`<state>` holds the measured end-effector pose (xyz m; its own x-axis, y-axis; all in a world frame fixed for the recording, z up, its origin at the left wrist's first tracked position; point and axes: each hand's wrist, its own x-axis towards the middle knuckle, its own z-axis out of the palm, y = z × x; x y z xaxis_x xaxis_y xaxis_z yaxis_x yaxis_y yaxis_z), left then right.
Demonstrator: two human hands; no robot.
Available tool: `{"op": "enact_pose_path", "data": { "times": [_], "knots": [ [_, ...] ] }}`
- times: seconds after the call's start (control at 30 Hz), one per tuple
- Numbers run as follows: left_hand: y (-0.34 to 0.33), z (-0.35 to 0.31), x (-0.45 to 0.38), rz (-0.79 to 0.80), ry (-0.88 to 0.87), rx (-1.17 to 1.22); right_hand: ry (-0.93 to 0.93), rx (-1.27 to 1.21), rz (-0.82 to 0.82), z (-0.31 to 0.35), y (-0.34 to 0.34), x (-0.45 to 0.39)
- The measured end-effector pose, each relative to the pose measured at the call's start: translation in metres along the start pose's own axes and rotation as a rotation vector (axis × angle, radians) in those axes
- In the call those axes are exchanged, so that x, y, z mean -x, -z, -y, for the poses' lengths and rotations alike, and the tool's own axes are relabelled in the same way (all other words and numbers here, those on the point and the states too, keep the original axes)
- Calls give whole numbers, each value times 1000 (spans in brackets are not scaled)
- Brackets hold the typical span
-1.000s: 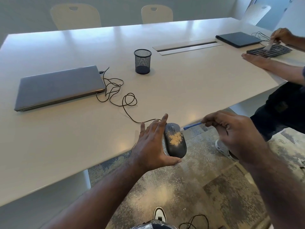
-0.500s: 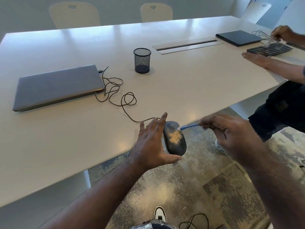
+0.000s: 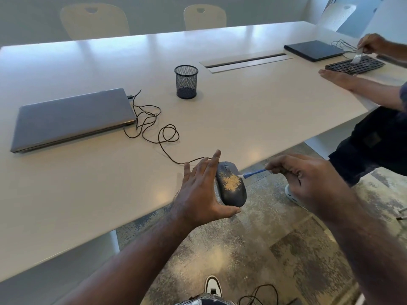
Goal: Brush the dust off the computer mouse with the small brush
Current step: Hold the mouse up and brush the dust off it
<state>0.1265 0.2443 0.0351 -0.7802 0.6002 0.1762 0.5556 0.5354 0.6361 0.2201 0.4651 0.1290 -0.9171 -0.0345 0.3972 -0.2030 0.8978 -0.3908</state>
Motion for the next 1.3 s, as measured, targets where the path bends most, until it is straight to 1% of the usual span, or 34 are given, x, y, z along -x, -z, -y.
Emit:
{"op": "enact_pose_path", "data": {
  "times": [0.17, 0.33, 0.43, 0.53, 0.73, 0.93, 1.13, 1.3],
  "knots": [
    [-1, -2, -1, 1, -2, 1, 22, -10, -73, 2, 0, 0],
    [-1, -2, -3, -4, 0, -3, 21, 13, 6, 2, 0, 2],
    [-2, -1, -2, 1, 5, -4, -10, 1, -24, -3, 4, 2],
    [-3, -2, -3, 15, 7, -1, 1, -1, -70, -1, 4, 0],
    [-5, -4, -4, -5, 3, -3, 7, 21, 3, 7, 1, -1],
    [-5, -3, -3, 7, 6, 2, 17, 4, -71, 3, 4, -3],
    [-4, -4, -4, -6, 5, -3, 8, 20, 1, 6, 1, -2],
    [-4, -3, -2, 2, 9, 9, 8, 1, -54, 3, 7, -2]
  ]
}}
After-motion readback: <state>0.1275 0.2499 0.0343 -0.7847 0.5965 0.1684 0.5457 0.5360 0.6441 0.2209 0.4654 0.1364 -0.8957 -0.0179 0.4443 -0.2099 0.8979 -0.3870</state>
